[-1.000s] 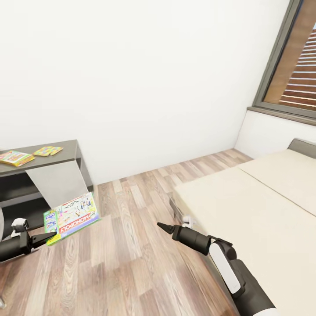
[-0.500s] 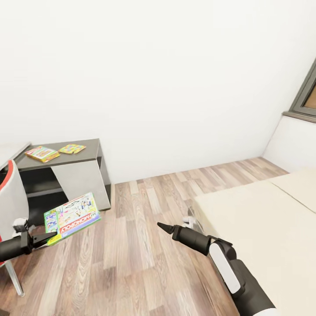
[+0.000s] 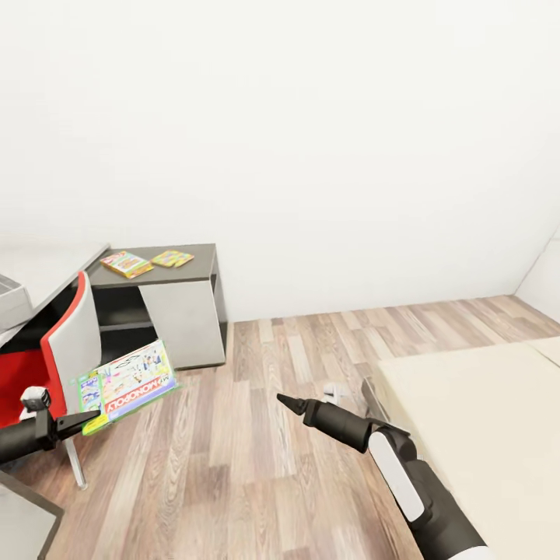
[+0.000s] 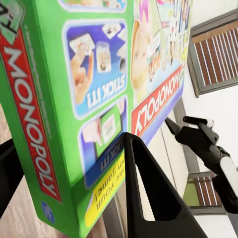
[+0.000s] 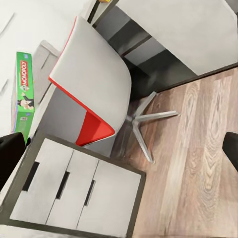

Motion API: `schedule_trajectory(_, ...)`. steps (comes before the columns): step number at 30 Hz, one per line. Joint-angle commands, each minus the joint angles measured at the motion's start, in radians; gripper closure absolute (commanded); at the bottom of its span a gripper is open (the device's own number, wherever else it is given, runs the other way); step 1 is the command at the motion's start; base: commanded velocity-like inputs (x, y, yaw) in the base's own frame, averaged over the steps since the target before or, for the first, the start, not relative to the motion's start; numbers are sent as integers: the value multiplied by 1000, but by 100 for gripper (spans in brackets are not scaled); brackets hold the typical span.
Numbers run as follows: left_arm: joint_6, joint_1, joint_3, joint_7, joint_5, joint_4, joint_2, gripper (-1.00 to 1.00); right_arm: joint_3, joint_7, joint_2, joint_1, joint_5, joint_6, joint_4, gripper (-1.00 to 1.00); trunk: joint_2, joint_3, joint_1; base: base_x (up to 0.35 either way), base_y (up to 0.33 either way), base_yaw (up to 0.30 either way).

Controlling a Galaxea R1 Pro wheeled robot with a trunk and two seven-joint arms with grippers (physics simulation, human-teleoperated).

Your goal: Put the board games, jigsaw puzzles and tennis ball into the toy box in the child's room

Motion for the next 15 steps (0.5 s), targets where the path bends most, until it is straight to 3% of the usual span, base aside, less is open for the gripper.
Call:
schedule_trajectory(1, 10, -1, 0, -4, 0, 0, 1, 100, 11, -1, -1, -1, -6, 4, -1, -100, 7, 2, -4, 0, 0, 291)
schedule_trajectory(11, 10, -1, 1, -4, 3, 0, 7, 100, 38, -1, -1, -1, -5, -14, 1, -100, 77, 34, -42, 0, 0, 279)
schedule_trajectory(15, 10, 0, 1, -4, 6, 0, 40, 100, 37, 0, -2, -2, -6, -24, 3, -100, 105, 46, -58, 0, 0, 65)
